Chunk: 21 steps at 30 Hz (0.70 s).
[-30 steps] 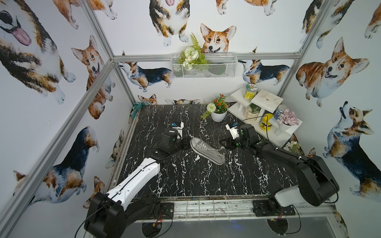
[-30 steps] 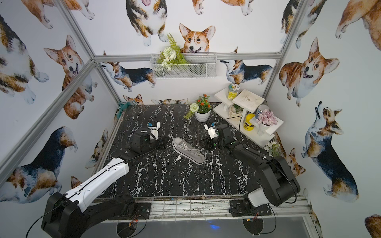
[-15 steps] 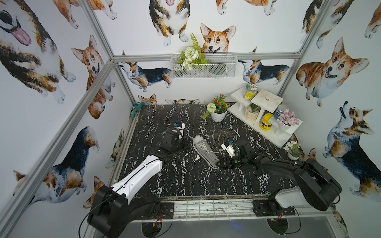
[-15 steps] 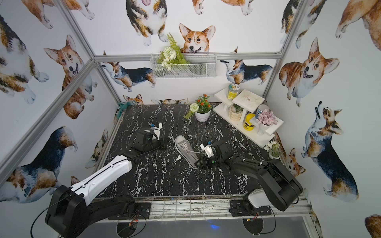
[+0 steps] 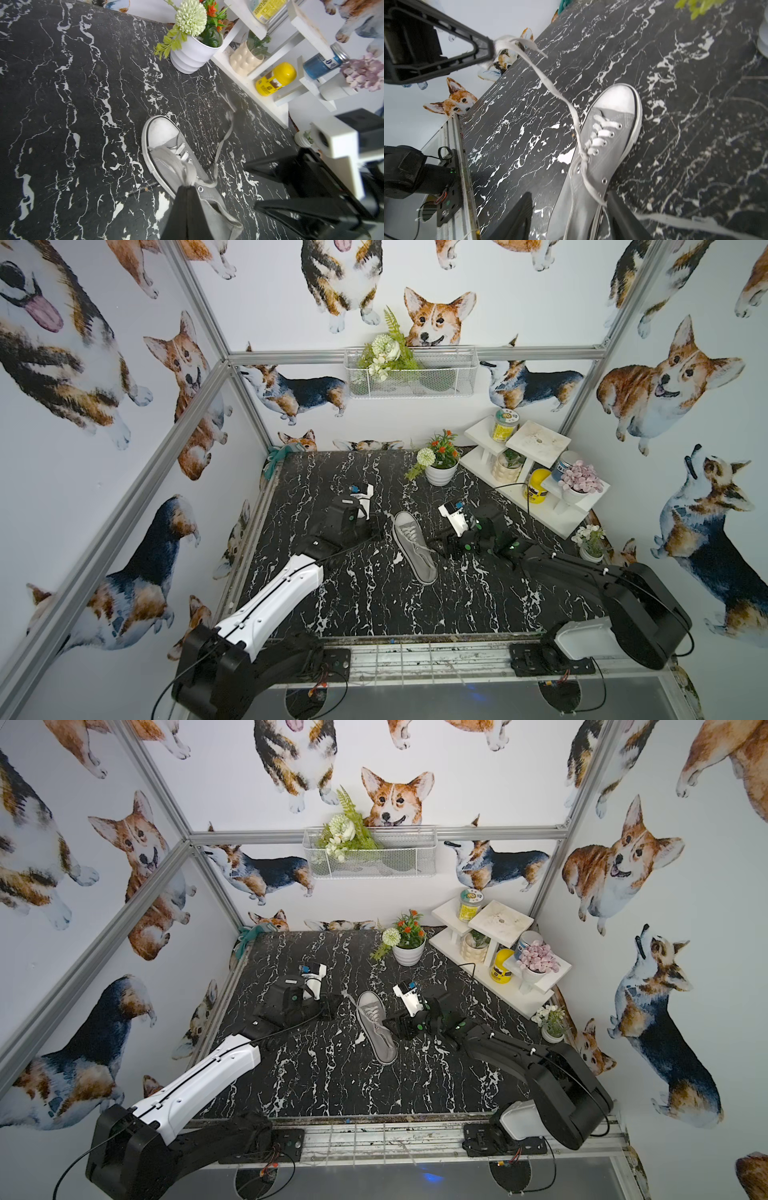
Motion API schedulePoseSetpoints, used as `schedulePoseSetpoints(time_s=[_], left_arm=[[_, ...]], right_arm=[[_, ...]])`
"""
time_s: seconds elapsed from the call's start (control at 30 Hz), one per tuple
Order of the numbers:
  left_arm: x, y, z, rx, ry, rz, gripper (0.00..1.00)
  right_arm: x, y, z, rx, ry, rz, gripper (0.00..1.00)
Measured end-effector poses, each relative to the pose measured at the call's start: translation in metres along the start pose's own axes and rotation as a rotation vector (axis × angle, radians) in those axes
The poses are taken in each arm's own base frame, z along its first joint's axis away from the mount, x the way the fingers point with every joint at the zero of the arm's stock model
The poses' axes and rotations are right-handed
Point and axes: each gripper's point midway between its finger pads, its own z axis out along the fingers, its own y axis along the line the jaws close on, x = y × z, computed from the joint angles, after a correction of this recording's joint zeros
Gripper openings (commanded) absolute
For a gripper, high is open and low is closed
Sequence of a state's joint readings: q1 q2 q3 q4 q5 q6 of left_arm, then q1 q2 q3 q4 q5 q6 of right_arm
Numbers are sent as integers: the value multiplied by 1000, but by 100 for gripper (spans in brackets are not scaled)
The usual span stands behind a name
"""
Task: Tie the shoes
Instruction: Adjust the shoe at the center of the board, then wrap the shoelace around the shoelace.
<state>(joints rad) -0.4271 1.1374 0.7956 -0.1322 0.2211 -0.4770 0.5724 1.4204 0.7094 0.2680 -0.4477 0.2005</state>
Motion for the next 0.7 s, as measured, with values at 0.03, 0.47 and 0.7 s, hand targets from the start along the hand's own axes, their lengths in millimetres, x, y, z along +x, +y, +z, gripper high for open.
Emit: schedulePoseSetpoints(time_s=[0.03, 0.47, 0.7], left_arm=[[1, -2, -1, 10, 5, 0, 0], [-2, -23, -17, 93, 22, -2, 0], [-2, -25, -19, 99, 24, -1, 0]], right_arm=[[-4, 1, 7, -14, -6, -24, 59], [-2, 10, 59, -155, -30, -154, 46], [-5, 11, 78, -184, -43, -173, 35]])
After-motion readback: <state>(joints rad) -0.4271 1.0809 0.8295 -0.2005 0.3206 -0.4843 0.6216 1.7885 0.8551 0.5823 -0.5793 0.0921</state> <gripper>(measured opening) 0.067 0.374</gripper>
